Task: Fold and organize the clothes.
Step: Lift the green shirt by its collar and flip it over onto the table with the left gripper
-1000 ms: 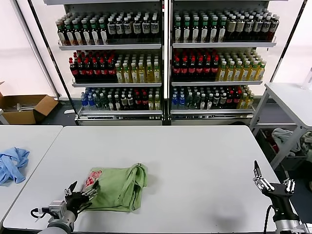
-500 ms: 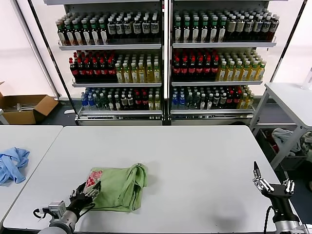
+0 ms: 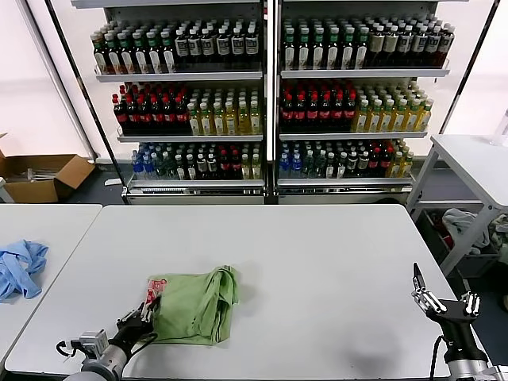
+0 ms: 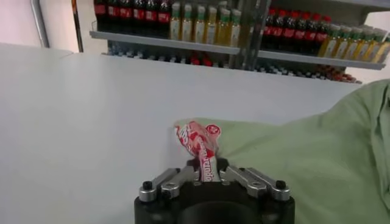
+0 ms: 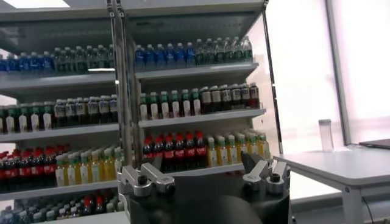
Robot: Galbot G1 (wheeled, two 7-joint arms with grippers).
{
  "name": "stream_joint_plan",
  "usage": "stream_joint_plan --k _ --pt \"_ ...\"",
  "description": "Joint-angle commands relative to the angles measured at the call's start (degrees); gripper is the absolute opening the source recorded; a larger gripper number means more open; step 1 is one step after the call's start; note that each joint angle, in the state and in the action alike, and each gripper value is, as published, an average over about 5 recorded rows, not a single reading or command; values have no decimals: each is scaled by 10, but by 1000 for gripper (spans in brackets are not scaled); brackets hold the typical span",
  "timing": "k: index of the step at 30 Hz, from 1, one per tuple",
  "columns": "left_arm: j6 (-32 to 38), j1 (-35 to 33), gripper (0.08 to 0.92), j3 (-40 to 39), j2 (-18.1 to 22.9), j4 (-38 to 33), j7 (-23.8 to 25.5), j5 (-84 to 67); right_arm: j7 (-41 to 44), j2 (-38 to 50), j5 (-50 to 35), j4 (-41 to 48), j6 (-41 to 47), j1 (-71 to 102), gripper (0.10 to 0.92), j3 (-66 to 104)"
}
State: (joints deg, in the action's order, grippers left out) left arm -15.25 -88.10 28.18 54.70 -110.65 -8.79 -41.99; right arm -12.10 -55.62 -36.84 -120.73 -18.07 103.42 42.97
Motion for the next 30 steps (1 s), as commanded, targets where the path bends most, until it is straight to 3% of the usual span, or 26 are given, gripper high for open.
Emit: stream_joint_plan --k 1,8,18,22,26,30 --pt "14 -3 182 4 0 -15 -7 17 0 -1 0 -2 0 0 823 1" --pt "24 -9 135 66 -21 -52 -37 15 -1 -1 0 -4 1 -2 823 2" --pt "9 -62 135 344 -96 -63 -27 -34 -1 0 -2 3 2 -18 823 -9" --pt "-1 -65 135 409 -119 -68 -10 -33 -2 2 -2 4 2 -21 823 -11" --pt "7 -58 135 350 -110 -119 5 9 -2 0 -2 -1 2 -19 823 -9" --pt "52 -51 135 172 -79 -110 32 143 -1 -1 -2 -6 2 -10 823 -2"
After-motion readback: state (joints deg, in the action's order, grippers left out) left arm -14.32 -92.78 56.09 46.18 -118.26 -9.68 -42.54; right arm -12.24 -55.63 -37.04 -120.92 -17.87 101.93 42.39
